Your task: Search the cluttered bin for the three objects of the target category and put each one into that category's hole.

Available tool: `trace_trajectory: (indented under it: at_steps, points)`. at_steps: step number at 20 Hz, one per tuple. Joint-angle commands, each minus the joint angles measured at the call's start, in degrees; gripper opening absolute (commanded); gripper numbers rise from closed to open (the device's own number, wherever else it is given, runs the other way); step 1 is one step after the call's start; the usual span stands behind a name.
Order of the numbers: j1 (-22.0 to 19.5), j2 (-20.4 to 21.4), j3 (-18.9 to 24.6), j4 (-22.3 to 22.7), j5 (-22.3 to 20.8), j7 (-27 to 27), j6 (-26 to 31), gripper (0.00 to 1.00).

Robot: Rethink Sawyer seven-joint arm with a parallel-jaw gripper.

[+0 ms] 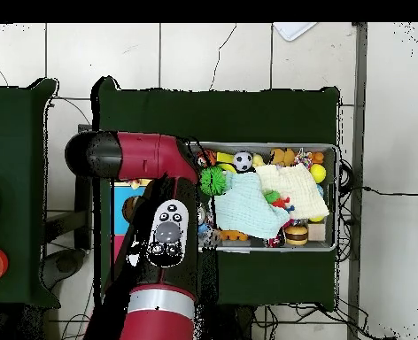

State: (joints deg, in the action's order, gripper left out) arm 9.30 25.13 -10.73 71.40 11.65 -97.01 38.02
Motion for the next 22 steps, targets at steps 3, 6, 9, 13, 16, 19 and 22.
trace_trajectory:
  at_steps: [3,6,9,13,16,19,22]
  points:
    - [-0.65,3.28,3.60,9.68,-1.84,-6.57,-0.60,0.00]
    - [-0.21,4.04,3.02,9.55,-1.99,-6.75,1.71,0.00]
    - [0.21,6.18,2.44,10.45,-1.85,-6.70,6.05,0.00]
    - [-0.06,7.43,3.40,12.61,-1.25,-6.50,7.06,0.00]
    - [-0.79,5.18,5.14,13.45,-0.85,-6.40,3.93,0.00]
    - [-1.33,1.68,6.42,13.50,-0.85,-6.85,-0.38,0.00]
    - [-1.40,-1.96,6.83,12.59,-1.55,-7.22,-4.30,0.00]
